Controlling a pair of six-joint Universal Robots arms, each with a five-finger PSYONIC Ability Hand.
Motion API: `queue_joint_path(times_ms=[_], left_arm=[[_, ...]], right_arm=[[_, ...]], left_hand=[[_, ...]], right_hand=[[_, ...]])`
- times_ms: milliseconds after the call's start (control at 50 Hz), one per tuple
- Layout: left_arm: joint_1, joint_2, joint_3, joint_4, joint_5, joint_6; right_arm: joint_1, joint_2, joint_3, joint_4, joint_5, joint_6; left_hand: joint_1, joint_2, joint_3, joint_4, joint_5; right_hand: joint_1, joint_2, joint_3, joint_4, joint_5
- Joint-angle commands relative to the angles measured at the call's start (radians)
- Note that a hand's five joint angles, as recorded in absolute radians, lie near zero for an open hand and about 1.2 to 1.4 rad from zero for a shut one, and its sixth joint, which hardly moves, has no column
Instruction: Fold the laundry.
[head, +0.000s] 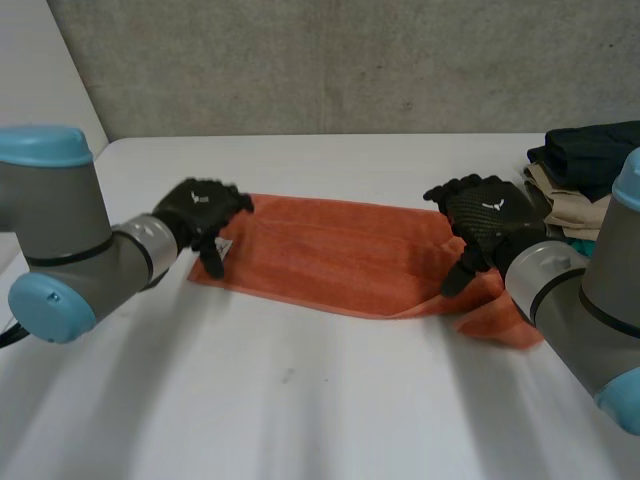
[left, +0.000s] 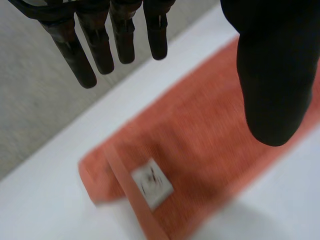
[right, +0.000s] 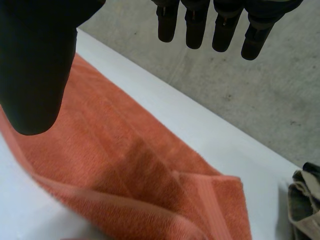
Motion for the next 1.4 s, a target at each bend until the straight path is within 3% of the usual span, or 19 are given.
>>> queue_joint_path(times_ms=[20, 360, 760, 1040, 1160, 1220, 1300, 1400], left_arm=[[0.024, -0.101, -0.004, -0.011, 0.009, 0.098], [0.03, -0.273, 0.145, 0.055, 0.02, 0.071], [0.007, -0.354, 0.245, 0.075, 0.013, 0.08], [-0.009, -0.371, 0.266, 0.122, 0.007, 0.08], [-0.013, -0.398, 0.28, 0.133, 0.012, 0.1], [-0.013, -0.408, 0.286, 0.131, 0.007, 0.123], [-0.009, -0.376, 0.273, 0.102, -0.002, 0.155], [0.017, -0.175, 0.159, 0.039, 0.009, 0.054]], right_arm=[[-0.023, 0.014, 0.054, -0.034, -0.039, -0.016], [-0.025, 0.065, 0.091, -0.098, -0.042, -0.031], [-0.018, 0.086, 0.099, -0.112, -0.045, -0.058], [-0.018, 0.086, 0.102, -0.122, -0.047, -0.062], [-0.02, 0.086, 0.1, -0.122, -0.053, -0.065], [-0.021, 0.086, 0.099, -0.122, -0.054, -0.067], [-0.031, 0.077, 0.094, -0.115, -0.054, -0.067], [-0.046, 0.028, 0.077, -0.077, -0.06, -0.087]], left_hand=[[0.111, 0.122, 0.126, 0.12, 0.119], [0.325, 0.337, 0.341, 0.335, 0.333], [0.507, 0.519, 0.523, 0.517, 0.515], [0.794, 0.806, 0.81, 0.804, 0.803], [1.061, 1.073, 1.077, 1.071, 1.07], [1.061, 1.073, 1.077, 1.071, 1.07], [1.061, 1.073, 1.077, 1.071, 1.07], [1.061, 1.073, 1.077, 1.071, 1.07]], right_hand=[[-0.069, -0.035, -0.031, -0.037, -0.05], [-0.069, -0.035, -0.031, -0.037, -0.05], [-0.069, -0.035, -0.031, -0.037, -0.05], [-0.069, -0.035, -0.031, -0.037, -0.05], [-0.069, -0.035, -0.031, -0.037, -0.05], [-0.069, -0.035, -0.031, -0.037, -0.05], [-0.069, -0.035, -0.031, -0.037, -0.05], [-0.069, -0.035, -0.031, -0.037, -0.05]])
